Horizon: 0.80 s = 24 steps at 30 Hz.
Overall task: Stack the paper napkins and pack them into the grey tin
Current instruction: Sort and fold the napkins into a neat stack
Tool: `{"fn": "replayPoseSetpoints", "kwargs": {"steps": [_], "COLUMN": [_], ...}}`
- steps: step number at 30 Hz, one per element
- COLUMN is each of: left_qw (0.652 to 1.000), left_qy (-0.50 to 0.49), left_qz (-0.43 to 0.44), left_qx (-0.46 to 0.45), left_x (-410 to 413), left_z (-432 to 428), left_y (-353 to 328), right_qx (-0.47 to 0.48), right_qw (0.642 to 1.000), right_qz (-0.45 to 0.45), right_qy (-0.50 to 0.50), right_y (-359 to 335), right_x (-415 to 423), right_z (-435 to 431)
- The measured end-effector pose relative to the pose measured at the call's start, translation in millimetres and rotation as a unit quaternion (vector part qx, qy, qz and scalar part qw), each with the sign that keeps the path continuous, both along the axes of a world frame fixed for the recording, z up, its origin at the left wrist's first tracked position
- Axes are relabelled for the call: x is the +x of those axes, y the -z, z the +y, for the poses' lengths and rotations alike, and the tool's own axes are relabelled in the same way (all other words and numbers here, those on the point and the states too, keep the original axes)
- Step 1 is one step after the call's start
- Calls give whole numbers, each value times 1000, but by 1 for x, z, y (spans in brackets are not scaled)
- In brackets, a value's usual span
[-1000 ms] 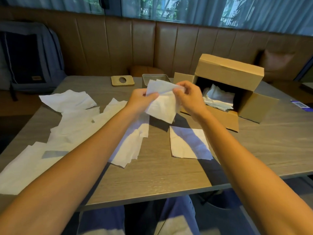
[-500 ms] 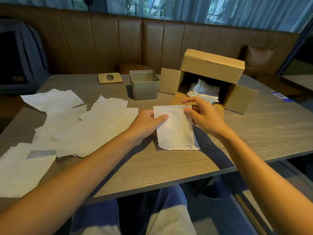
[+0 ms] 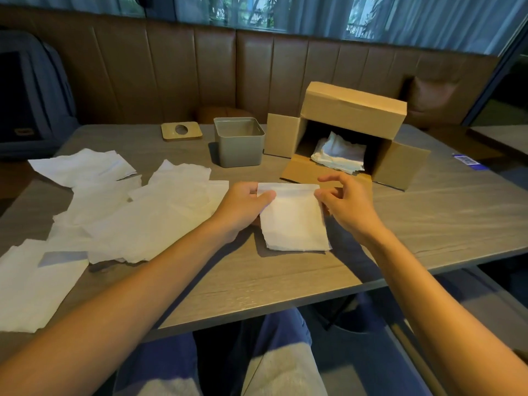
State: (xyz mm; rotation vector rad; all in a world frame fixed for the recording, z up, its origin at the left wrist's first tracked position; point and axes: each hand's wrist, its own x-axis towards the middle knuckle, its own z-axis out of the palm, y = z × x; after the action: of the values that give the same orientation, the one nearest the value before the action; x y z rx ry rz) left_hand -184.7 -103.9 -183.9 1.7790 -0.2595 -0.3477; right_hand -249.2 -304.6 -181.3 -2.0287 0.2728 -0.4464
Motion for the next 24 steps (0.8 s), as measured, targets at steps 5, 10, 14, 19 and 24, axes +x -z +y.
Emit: {"fn": "replayPoseSetpoints", "kwargs": {"steps": [5, 10, 14, 19, 24], "left_qw": [998, 961, 919, 872, 822], "left_qy": [-16, -4, 2, 24, 26], "left_qz": [-50, -215, -284, -351, -380], "left_qx": [24, 173, 273, 340, 423], "left_x": [-7, -8, -8, -7, -9], "left_z": [-8, -9, -6, -8, -12], "left_y": [9, 19, 21, 21, 15], "right_qx": [-77, -193, -247, -361, -422], "right_qw": [996, 981, 968, 931, 903], "right_qz": [-25, -13, 24, 24, 64], "right_qy": [38, 32, 34, 42, 50], "right_y": [8, 10, 15, 23, 26], "right_x": [-1, -4, -7, -9, -12], "right_z": [7, 11, 9, 11, 12]}}
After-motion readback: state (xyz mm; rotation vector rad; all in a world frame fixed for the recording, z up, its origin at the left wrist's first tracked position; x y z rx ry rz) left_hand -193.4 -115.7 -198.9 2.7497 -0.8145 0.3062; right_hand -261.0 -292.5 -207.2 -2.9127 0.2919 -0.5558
